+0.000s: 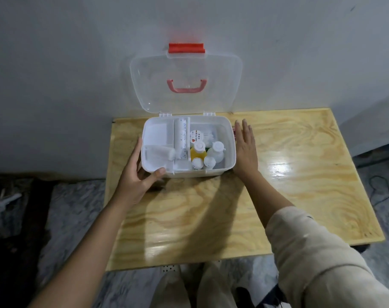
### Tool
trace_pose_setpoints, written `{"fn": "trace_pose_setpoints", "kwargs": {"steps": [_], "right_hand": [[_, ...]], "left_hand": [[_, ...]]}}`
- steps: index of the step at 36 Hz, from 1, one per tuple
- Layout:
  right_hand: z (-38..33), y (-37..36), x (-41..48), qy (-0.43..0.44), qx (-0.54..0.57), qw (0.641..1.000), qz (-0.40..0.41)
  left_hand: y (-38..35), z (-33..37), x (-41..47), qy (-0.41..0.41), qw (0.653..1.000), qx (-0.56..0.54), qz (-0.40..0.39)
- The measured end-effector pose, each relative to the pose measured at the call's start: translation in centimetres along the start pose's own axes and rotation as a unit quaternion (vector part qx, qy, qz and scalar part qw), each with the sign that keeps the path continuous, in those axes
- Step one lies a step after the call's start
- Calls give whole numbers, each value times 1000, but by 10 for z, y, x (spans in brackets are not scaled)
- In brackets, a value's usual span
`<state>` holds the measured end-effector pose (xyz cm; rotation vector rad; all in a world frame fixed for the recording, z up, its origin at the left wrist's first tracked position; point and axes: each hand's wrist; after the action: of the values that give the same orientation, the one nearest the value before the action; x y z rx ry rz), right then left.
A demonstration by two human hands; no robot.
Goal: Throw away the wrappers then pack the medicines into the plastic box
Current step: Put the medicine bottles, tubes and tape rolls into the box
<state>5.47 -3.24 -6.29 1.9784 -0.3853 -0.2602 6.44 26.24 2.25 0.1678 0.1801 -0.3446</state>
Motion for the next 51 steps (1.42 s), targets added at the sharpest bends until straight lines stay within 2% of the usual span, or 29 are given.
{"fn": "trace_pose_setpoints", "kwargs": {"steps": [3,10,17,23,25,30,33,41,51], "right_hand": [[1,0,9,8,25,1000,-6],[-7,18,-8,-6,186,978,89],[-8,41,-30,-46,237,960,138],[-62,99,-35,20,314,926,209],[-92,114,-34,52,332,924,184],[-158,117,-24,184,284,940,36],[-181,100,-19,216,264,940,-22],[-202,58,-8,192,213,953,-94],[-207,47,4,160,206,959,-109]], "left_hand": [[4,-1,0,-1,1000,4,-8],[2,1,-1,4,1000,-2,-1],[3,4,-1,15,1000,6,-4],[3,11,-3,25,1000,3,-5],[4,13,-4,27,1000,2,-6],[3,15,-3,29,999,-22,-5],[2,13,-2,23,999,-33,-4],[5,8,2,35,999,-41,-5],[8,7,4,44,997,-57,-12]]}}
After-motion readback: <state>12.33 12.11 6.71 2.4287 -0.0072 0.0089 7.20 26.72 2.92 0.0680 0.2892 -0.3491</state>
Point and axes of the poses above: each hand's wrist, its own x-axis towards the middle knuckle, its own y-axis out of the back of the hand, z = x × y
